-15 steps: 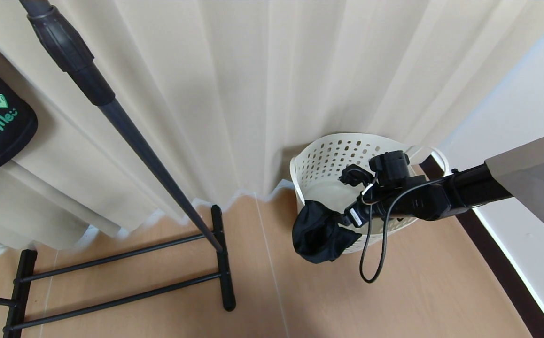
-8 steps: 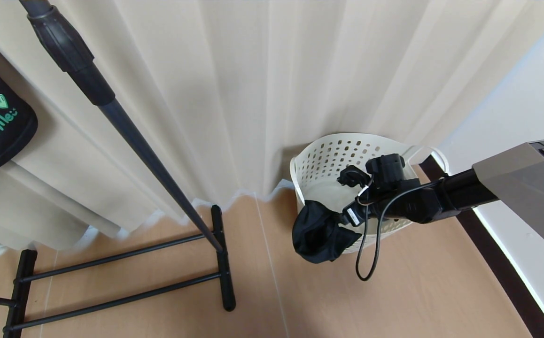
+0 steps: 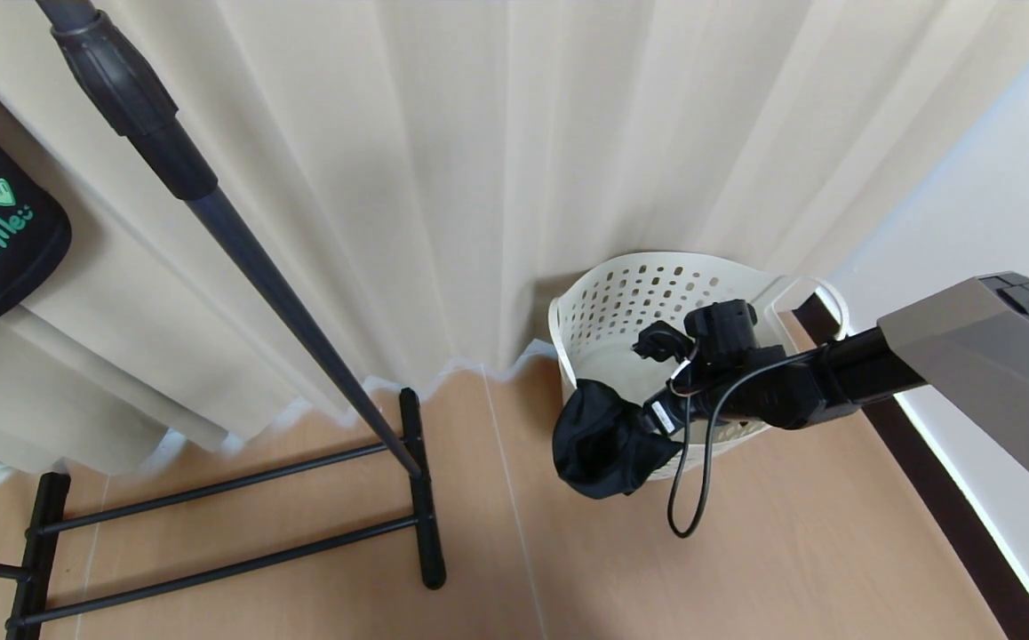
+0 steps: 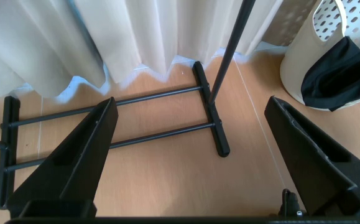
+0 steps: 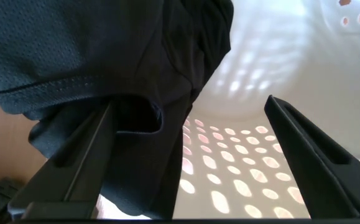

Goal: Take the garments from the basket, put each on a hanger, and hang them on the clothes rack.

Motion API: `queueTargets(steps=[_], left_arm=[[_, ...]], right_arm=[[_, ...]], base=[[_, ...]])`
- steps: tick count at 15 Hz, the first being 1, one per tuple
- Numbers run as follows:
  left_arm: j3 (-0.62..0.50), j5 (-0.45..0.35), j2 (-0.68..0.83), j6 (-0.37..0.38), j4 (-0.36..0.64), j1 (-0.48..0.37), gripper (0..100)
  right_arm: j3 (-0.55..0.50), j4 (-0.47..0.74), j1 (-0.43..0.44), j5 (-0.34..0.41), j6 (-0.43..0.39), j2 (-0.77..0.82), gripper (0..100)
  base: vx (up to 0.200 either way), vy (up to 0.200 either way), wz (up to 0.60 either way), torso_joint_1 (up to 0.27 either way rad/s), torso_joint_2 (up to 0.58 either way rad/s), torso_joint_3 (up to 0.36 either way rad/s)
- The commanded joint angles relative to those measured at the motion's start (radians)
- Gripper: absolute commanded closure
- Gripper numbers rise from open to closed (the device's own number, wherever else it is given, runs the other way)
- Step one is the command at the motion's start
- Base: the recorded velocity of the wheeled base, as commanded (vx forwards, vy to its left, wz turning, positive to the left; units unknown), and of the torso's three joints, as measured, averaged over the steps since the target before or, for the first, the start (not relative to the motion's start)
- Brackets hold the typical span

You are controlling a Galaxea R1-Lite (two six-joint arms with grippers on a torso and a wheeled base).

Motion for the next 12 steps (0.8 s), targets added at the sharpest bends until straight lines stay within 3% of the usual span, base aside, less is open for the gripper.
queueTargets(steps=[1, 2, 3, 12], left_arm=[[0.000, 0.000, -0.001, -0.001, 0.000, 0.000, 0], [0.000, 0.000, -0.001, -0.001, 0.000, 0.000, 0], [0.000, 0.000, -0.001, -0.001, 0.000, 0.000, 0], [0.000, 0.000, -0.001, -0.001, 0.000, 0.000, 0]], right_arm=[[-0.001, 0.001, 0.002, 0.000, -0.001, 0.006, 0], [0.002, -0.001, 0.007, 0.000, -0.001, 0.012, 0], [0.002, 0.001, 0.012, 0.000, -0.001, 0.014, 100], [0.007, 0.001, 0.022, 0.001, 0.009, 0.011, 100]], base=[[0.000, 0.000, 0.00, 0.000, 0.00, 0.000], [0.000, 0.000, 0.00, 0.000, 0.00, 0.000], [0.000, 0.000, 0.00, 0.000, 0.00, 0.000], [0.000, 0.000, 0.00, 0.000, 0.00, 0.000]])
